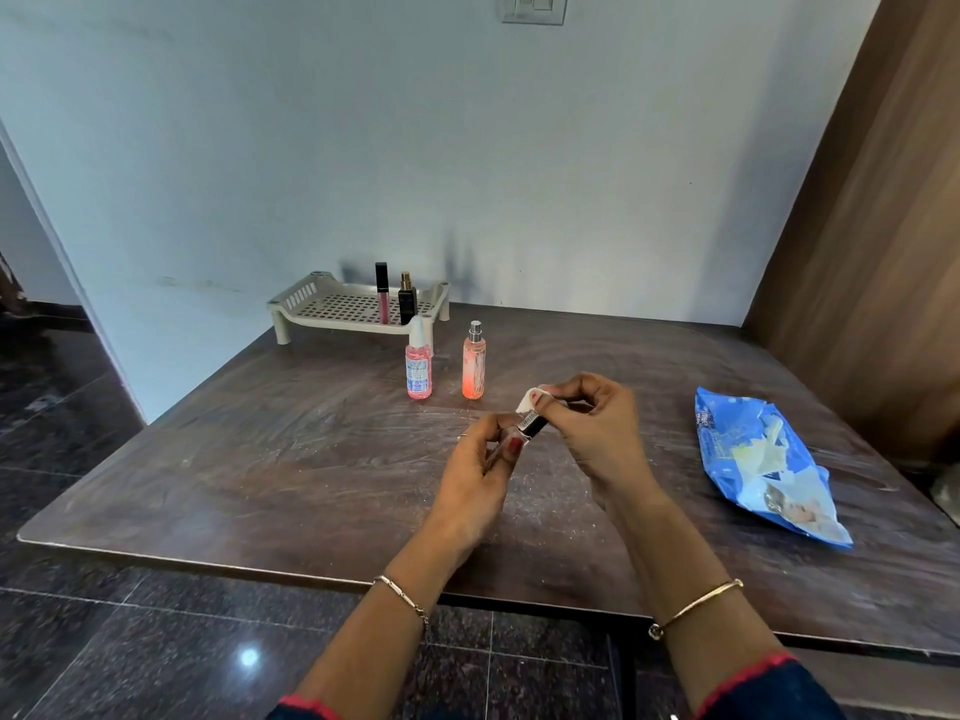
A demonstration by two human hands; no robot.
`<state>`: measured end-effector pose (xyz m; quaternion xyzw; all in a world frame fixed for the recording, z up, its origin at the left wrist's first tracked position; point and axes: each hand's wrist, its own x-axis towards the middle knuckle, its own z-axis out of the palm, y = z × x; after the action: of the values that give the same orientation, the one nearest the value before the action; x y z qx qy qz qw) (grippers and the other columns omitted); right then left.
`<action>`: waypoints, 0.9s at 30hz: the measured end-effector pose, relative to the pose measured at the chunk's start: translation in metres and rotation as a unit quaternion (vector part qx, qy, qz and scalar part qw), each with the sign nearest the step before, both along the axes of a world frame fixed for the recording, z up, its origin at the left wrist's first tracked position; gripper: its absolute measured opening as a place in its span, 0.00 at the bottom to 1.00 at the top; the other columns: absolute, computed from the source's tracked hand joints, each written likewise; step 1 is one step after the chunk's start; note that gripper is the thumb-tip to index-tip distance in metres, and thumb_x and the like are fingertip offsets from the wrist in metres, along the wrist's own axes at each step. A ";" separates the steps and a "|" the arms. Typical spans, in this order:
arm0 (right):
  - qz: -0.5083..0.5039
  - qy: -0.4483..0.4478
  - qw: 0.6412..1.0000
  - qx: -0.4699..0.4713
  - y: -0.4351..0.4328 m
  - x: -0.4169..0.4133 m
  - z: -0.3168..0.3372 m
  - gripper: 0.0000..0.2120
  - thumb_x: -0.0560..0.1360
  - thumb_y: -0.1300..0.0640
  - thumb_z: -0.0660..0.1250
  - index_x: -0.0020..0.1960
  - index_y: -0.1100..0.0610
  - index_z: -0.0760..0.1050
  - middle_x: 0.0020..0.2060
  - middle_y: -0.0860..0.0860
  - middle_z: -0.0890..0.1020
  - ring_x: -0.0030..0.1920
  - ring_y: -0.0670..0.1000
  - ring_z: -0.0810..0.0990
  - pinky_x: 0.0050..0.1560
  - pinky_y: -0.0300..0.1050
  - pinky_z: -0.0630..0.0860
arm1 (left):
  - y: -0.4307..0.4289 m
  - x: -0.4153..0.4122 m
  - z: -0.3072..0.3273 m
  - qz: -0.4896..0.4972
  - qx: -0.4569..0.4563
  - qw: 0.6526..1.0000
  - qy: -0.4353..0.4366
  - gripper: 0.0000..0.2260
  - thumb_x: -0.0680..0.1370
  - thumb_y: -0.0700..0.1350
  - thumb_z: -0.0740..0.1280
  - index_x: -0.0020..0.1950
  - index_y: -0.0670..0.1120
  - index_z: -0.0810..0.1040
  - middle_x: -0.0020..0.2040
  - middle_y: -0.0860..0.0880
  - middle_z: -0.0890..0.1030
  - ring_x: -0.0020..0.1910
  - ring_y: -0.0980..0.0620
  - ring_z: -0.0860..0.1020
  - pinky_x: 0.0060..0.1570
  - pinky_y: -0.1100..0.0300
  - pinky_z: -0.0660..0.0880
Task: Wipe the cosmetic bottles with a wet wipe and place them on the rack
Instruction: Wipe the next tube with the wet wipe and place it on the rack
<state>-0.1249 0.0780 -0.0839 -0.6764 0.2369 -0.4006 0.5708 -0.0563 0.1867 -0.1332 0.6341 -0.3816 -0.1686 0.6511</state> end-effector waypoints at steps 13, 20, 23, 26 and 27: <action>-0.154 -0.076 0.942 -0.287 0.017 -0.017 -0.022 0.07 0.70 0.67 0.73 0.41 0.57 0.79 0.38 0.46 0.83 0.39 0.44 0.82 0.39 0.37 0.79 | -0.001 -0.023 0.006 -0.014 -0.053 0.988 0.144 0.05 0.81 0.43 0.62 0.51 0.47 0.77 0.36 0.53 0.74 0.33 0.58 0.67 0.33 0.66 0.64; -0.155 -0.006 0.834 -0.529 0.005 -0.027 -0.030 0.08 0.70 0.68 0.72 0.49 0.60 0.80 0.42 0.52 0.83 0.39 0.52 0.81 0.37 0.46 0.77 | -0.004 -0.033 0.006 -0.022 -0.067 0.970 0.232 0.05 0.81 0.45 0.61 0.51 0.46 0.75 0.33 0.56 0.73 0.32 0.59 0.68 0.33 0.64 0.64; -0.106 0.040 0.769 -0.629 0.010 -0.033 -0.050 0.09 0.75 0.66 0.64 0.53 0.61 0.79 0.46 0.54 0.82 0.41 0.53 0.81 0.35 0.48 0.78 | -0.002 -0.029 0.016 -0.014 -0.078 0.957 0.280 0.08 0.82 0.46 0.59 0.46 0.48 0.75 0.33 0.53 0.73 0.31 0.58 0.69 0.33 0.63 0.66; -0.089 0.050 0.772 -0.627 0.013 -0.038 -0.055 0.11 0.75 0.65 0.63 0.54 0.62 0.80 0.48 0.55 0.82 0.43 0.53 0.81 0.36 0.45 0.79 | -0.001 -0.023 0.020 -0.027 -0.068 0.962 0.262 0.08 0.82 0.47 0.59 0.46 0.49 0.75 0.33 0.54 0.74 0.32 0.59 0.69 0.33 0.64 0.67; -0.098 0.047 0.779 -0.617 0.012 -0.037 -0.050 0.11 0.76 0.64 0.63 0.54 0.62 0.80 0.47 0.55 0.82 0.40 0.52 0.81 0.34 0.45 0.79 | 0.000 -0.024 0.021 -0.032 -0.065 0.962 0.262 0.08 0.82 0.47 0.58 0.48 0.48 0.75 0.33 0.54 0.74 0.32 0.59 0.69 0.32 0.64 0.67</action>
<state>-0.1615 0.0904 -0.1338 -0.8749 0.0306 -0.4828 -0.0235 -0.0801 0.1867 -0.1123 0.5115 -0.2284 -0.3244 0.7622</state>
